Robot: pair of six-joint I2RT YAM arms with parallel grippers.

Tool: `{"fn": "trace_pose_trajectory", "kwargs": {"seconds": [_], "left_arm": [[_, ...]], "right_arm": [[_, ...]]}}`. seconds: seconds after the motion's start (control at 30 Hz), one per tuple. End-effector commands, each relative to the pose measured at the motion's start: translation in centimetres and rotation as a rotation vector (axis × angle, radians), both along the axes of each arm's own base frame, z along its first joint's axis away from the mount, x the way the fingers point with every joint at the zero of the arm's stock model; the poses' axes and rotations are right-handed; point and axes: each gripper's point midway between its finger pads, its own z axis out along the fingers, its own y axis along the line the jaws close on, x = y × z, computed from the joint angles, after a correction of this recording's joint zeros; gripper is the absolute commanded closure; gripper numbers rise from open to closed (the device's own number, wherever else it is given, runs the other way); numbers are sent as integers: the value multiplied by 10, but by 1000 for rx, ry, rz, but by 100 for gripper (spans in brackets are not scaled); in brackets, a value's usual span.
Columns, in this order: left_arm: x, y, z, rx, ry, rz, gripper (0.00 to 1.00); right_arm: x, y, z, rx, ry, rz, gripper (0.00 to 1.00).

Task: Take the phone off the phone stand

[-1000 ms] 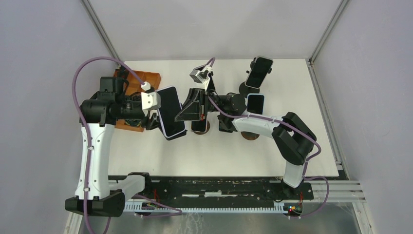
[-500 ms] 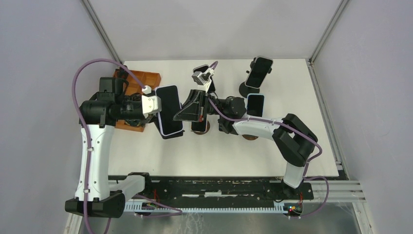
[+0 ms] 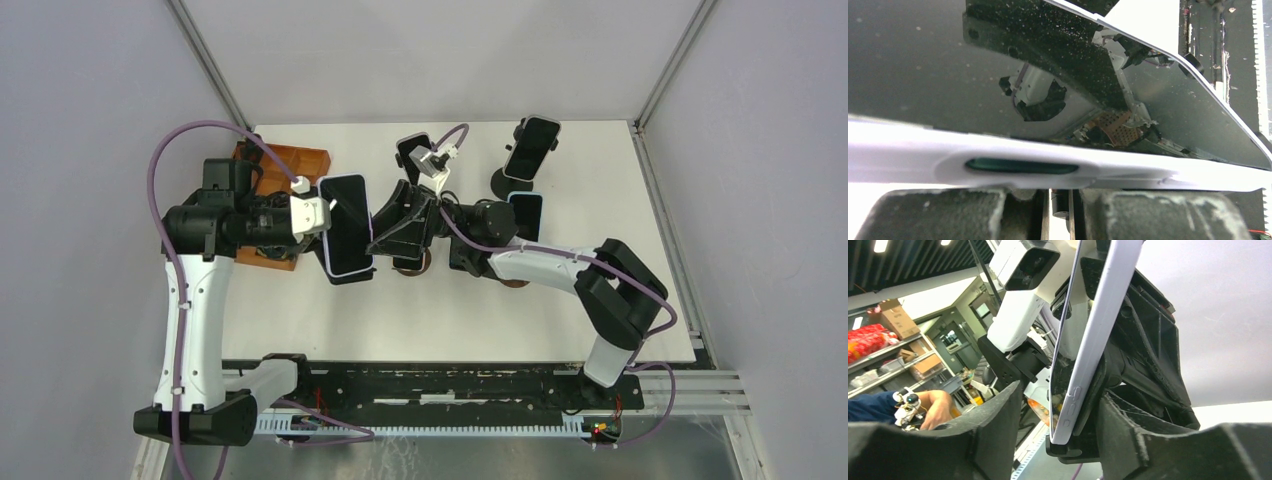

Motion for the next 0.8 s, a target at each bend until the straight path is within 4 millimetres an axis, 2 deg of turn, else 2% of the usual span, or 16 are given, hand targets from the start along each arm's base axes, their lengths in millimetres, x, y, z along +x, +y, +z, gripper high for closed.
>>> {"fn": "trace_pose_trajectory", "kwargs": {"seconds": [0.0, 0.13, 0.2, 0.37, 0.5, 0.57, 0.77], "left_arm": [[-7, -2, 4, 2, -18, -38, 98], [-9, -2, 3, 0, -9, -37, 98], [-10, -3, 2, -7, -5, -39, 98], [-13, -5, 5, -27, 7, -43, 98], [-14, -6, 6, -34, 13, -46, 98], [-13, -7, 6, -37, 18, -47, 98], [-11, -5, 1, -20, 26, -41, 98]], "right_arm": [[8, -22, 47, 139, -141, -143, 38], [43, -9, 40, 36, -104, -260, 33], [54, -2, 42, 5, -111, -300, 30], [69, 12, 44, -52, -119, -332, 28], [70, 13, 45, -42, -109, -333, 29], [64, 12, 50, -12, -106, -301, 36], [51, 2, 65, 69, -85, -228, 66]]}}
